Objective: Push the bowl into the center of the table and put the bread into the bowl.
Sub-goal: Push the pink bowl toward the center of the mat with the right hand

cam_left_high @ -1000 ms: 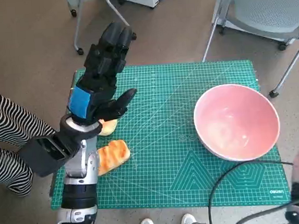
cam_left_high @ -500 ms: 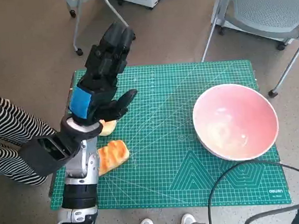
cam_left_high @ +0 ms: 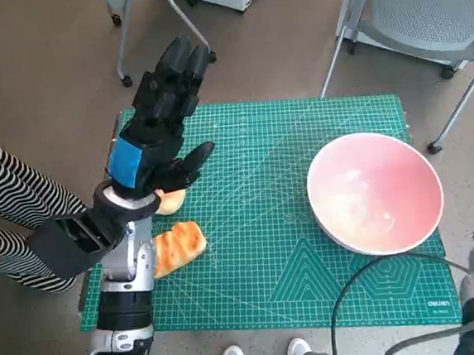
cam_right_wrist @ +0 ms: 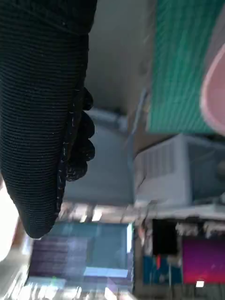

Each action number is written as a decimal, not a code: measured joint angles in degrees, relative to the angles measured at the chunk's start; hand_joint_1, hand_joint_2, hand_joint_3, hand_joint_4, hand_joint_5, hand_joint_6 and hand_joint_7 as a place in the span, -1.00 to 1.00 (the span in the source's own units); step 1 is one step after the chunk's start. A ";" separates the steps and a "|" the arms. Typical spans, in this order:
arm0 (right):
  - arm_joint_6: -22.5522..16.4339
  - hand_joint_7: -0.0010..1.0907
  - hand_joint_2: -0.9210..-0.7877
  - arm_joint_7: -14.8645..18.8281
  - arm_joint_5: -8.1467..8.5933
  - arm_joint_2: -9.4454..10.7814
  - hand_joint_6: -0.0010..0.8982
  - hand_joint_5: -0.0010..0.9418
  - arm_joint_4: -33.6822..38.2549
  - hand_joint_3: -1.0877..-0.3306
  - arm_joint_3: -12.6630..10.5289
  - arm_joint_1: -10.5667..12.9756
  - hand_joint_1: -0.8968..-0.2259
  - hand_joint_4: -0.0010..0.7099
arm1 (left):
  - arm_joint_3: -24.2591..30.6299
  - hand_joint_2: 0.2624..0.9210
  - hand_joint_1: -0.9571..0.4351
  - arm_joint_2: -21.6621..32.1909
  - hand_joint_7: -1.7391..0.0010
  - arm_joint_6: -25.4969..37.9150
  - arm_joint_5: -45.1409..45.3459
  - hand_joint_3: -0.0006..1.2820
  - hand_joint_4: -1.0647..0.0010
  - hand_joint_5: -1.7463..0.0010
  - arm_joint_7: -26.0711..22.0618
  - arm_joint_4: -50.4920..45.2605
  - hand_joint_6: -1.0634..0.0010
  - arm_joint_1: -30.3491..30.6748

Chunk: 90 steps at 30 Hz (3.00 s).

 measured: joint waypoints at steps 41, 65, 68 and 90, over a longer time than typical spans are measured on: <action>0.19 -0.32 -1.00 9.36 0.09 10.36 -0.90 -0.98 0.51 -0.28 4.08 -4.39 -0.14 -0.69 | 0.43 1.00 -0.34 3.19 0.74 0.63 0.37 -0.39 0.98 0.99 -0.24 -0.95 1.00 0.00; 0.09 -0.15 -1.00 12.50 0.11 15.29 -0.97 -0.99 0.40 -0.15 6.05 -7.24 -0.20 -0.65 | 0.45 1.00 -0.35 3.31 0.74 0.63 0.41 -0.40 0.98 1.00 0.15 -0.96 1.00 0.58; 0.10 -0.13 -1.00 12.84 0.09 15.61 -0.99 -0.99 0.37 -0.15 6.57 -7.51 -0.20 -0.66 | 0.45 1.00 -0.35 3.32 0.74 0.63 0.41 -0.40 0.98 1.00 0.15 -0.96 1.00 0.64; 1.73 -0.22 -1.00 13.56 0.23 18.68 -0.99 -0.99 0.35 -0.17 6.91 -10.14 -0.14 -0.68 | 0.77 1.00 -0.35 3.41 0.76 0.58 0.41 -0.40 0.99 1.00 0.25 -0.83 1.00 0.87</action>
